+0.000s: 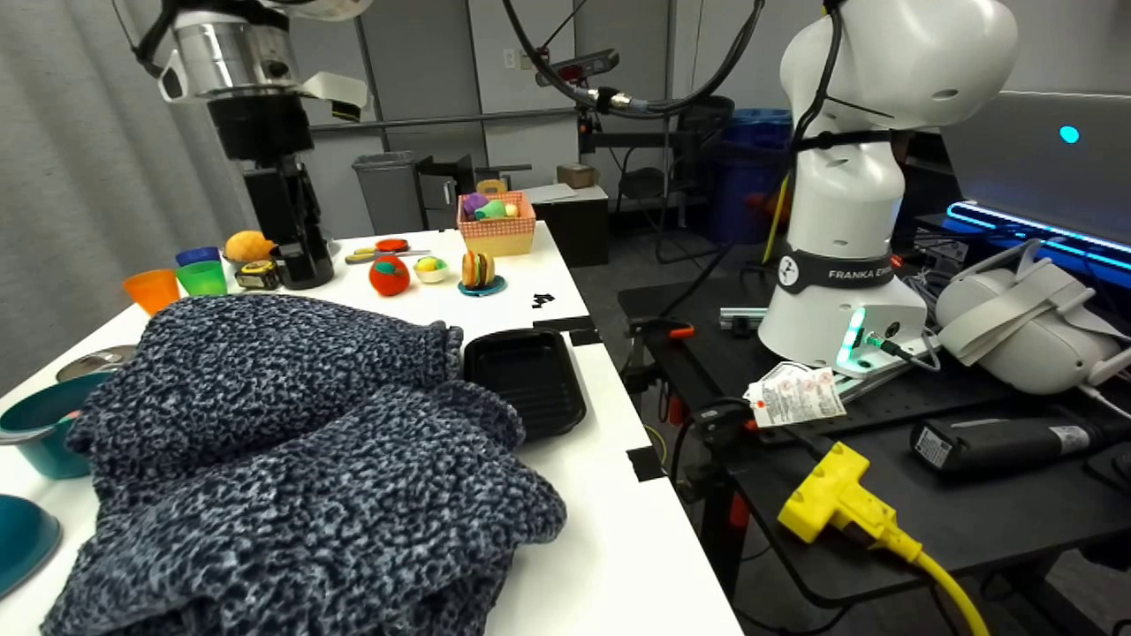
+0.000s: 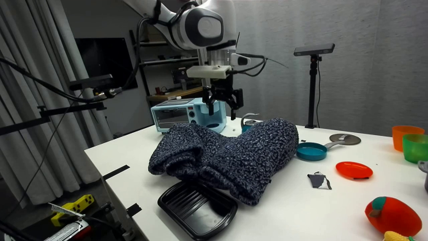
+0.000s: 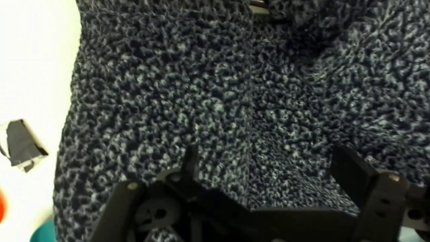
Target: Straighten the cloth
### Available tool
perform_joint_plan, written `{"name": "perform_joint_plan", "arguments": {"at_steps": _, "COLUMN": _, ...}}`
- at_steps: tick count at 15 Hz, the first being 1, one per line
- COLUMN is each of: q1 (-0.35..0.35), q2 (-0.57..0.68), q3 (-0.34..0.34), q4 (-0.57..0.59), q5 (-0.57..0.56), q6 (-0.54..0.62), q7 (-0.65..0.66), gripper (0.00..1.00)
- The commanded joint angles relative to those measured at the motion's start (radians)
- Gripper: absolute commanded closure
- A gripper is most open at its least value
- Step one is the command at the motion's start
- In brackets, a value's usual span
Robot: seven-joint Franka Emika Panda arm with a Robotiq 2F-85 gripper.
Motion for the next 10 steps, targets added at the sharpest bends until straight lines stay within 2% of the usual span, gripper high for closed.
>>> {"name": "perform_joint_plan", "arguments": {"at_steps": 1, "q1": -0.023, "q2": 0.059, "q3": 0.004, "q4": 0.003, "q5": 0.028, "q6": -0.019, "q7": 0.0, "gripper": 0.0}}
{"name": "perform_joint_plan", "arguments": {"at_steps": 10, "q1": -0.077, "q2": 0.22, "q3": -0.058, "q4": 0.121, "q5": -0.014, "q6": -0.015, "q7": 0.069, "gripper": 0.0}}
